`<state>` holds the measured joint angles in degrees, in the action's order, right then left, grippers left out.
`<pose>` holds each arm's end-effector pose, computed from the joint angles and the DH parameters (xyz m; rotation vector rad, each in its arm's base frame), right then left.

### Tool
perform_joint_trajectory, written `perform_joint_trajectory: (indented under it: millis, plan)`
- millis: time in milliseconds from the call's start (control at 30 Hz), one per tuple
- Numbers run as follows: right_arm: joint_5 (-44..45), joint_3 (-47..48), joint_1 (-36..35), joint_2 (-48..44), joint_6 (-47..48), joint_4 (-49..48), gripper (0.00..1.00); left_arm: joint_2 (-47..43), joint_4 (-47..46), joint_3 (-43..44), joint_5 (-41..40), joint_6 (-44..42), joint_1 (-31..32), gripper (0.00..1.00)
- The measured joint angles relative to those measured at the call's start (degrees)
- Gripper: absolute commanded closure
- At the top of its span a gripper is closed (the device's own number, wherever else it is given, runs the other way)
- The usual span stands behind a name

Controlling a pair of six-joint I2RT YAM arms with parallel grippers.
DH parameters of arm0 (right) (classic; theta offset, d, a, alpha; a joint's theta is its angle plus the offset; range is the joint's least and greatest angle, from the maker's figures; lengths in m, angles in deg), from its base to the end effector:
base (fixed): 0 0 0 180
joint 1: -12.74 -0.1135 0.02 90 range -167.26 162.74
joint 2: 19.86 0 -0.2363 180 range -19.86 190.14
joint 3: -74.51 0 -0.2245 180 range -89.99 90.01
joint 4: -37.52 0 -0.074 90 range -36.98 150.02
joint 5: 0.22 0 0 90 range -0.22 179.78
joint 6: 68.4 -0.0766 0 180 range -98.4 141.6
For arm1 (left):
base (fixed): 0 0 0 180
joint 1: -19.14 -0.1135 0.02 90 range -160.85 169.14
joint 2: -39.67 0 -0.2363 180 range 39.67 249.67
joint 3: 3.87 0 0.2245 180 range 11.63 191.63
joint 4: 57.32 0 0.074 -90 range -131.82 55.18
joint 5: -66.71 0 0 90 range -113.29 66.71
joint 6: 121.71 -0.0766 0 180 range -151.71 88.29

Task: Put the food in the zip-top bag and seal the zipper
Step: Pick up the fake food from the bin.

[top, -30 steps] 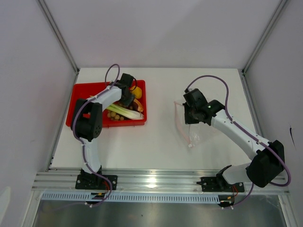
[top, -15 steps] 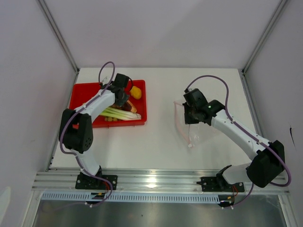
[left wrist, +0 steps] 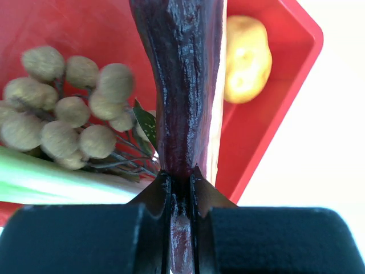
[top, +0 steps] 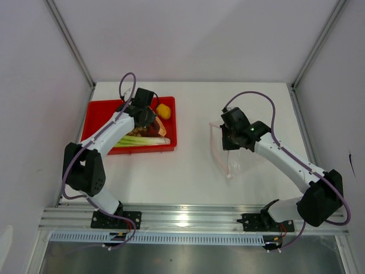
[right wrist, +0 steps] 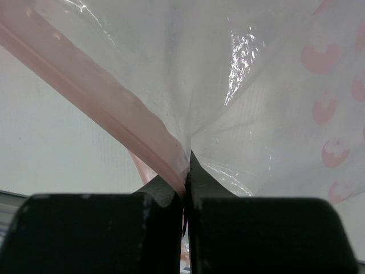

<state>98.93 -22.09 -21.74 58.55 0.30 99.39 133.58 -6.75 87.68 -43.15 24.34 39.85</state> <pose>0.2360 0.1473 0.2392 -0.2326 2.5431 0.1745 0.3351 -0.0989 0.2235 -0.8709 2.2652 -0.1718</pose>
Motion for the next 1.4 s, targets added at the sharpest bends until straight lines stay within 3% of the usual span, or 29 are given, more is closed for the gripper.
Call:
perform_joint_trajectory:
  millis: [400,500,733,900,1400]
  plan:
    - [0.00,-0.55,0.00,-1.05,-0.04,0.02,1.00,-3.04,-4.31,-9.05,8.07,-1.66,0.00,0.96]
    - [0.00,-0.55,0.00,-1.07,-0.04,0.02,1.00,-2.58,-6.73,-9.55,10.80,-3.06,0.00,0.87]
    - [0.02,-0.81,0.00,-1.07,-0.04,0.00,1.00,-2.34,-15.56,-15.17,16.20,-6.25,0.00,0.51]
    - [0.02,-1.07,0.00,-1.07,-0.04,0.02,1.00,-2.19,-17.53,-16.11,18.69,-7.82,0.00,0.35]
    - [0.00,-1.46,0.00,-1.07,-0.04,-0.02,1.00,-3.04,-22.36,-19.98,25.18,-7.76,0.26,0.38]
